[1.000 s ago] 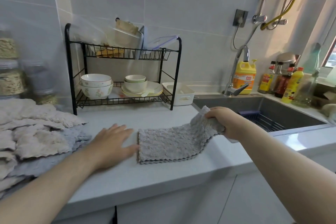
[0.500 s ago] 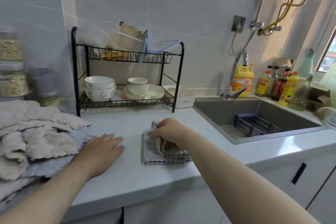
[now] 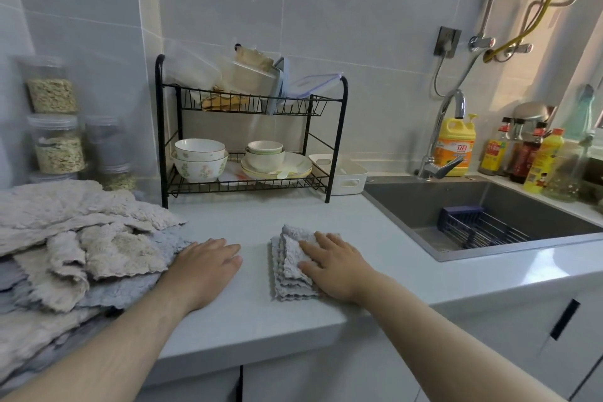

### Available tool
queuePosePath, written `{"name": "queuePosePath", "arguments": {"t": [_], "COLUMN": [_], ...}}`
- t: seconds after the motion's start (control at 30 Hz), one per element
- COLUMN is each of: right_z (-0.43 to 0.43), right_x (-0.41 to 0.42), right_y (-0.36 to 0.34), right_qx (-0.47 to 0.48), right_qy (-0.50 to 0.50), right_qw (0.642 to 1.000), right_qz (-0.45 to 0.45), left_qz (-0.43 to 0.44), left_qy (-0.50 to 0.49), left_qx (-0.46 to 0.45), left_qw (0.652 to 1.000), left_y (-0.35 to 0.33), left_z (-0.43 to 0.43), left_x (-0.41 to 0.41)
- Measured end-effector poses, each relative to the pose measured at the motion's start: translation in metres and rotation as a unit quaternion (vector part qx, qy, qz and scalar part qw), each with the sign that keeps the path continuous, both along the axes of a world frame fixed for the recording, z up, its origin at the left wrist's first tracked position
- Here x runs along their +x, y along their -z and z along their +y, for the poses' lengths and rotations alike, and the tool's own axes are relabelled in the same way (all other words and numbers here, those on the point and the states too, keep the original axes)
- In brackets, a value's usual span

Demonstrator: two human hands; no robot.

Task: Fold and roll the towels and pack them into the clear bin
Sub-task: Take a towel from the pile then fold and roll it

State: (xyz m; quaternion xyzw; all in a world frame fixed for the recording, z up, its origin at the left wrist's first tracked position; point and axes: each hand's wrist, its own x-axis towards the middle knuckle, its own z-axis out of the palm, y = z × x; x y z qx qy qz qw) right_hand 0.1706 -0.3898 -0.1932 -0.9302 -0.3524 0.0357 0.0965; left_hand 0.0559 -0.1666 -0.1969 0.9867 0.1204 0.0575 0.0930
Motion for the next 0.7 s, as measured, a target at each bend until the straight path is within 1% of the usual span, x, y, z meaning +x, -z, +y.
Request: {"name": "queuePosePath", "arguments": {"t": [0.03,0.07,0.1,0.13,0.17,0.2,0.23,0.27,0.3,0.33,0.4,0.43,0.47,0.5,0.57,0.67,0.7], "right_z": [-0.002,-0.006,-0.011,-0.016,-0.021,-0.025,-0.027,-0.028,-0.029,-0.030,-0.033,-0.035,-0.038,-0.040,-0.044,-0.048,-0.049], "right_x": [0.000,0.000,0.001,0.001,-0.002,-0.005,-0.006,-0.007,-0.006,-0.004,-0.001,-0.001,-0.002,-0.004,-0.005,0.000,0.002], "right_y": [-0.002,-0.003,-0.004,-0.004,-0.005,-0.004,-0.002,0.001,0.001,0.001,0.003,0.003,0.003,0.001,0.000,0.002,0.004], "right_qx": [0.074,0.166,0.236,0.245,0.193,0.131,0.094,0.092,0.118,0.161,0.264,0.312,0.353,0.384,0.420,0.462,0.485], "right_qy": [0.014,0.054,0.127,0.208,0.269,0.292,0.281,0.259,0.231,0.201,0.148,0.126,0.105,0.084,0.059,0.059,0.067], "right_qw": [0.997,0.984,0.963,0.947,0.942,0.946,0.954,0.961,0.965,0.966,0.953,0.941,0.928,0.916,0.899,0.873,0.857], "right_qz": [0.019,0.030,0.017,-0.017,-0.048,-0.058,-0.054,-0.043,-0.027,-0.007,0.030,0.046,0.061,0.079,0.105,0.143,0.160], "left_qz": [0.004,0.007,0.009,0.009,0.009,0.010,0.013,0.016,0.010,-0.015,-0.097,-0.124,-0.128,-0.107,-0.019,0.131,0.149], "left_qy": [-0.002,-0.003,-0.005,-0.007,-0.009,-0.009,-0.008,-0.009,-0.011,-0.018,-0.024,-0.003,0.032,0.070,0.121,0.129,0.128], "left_qx": [-0.002,-0.001,0.001,0.002,0.003,0.002,0.002,-0.003,-0.021,-0.062,-0.173,-0.202,-0.209,-0.218,-0.250,-0.315,-0.339], "left_qw": [1.000,1.000,1.000,1.000,1.000,1.000,1.000,1.000,1.000,0.998,0.980,0.972,0.969,0.968,0.960,0.931,0.920], "left_y": [0.001,0.002,0.003,0.003,0.005,0.006,0.006,0.007,0.007,0.005,-0.009,-0.019,-0.031,-0.043,-0.060,-0.062,-0.059], "left_z": [0.001,0.002,0.003,0.003,0.004,0.004,0.005,0.005,0.006,0.006,0.001,-0.005,-0.014,-0.024,-0.049,-0.065,-0.064], "left_x": [0.000,0.001,0.002,0.002,0.003,0.003,0.004,0.005,0.005,0.006,0.015,0.023,0.032,0.043,0.063,0.085,0.088]}}
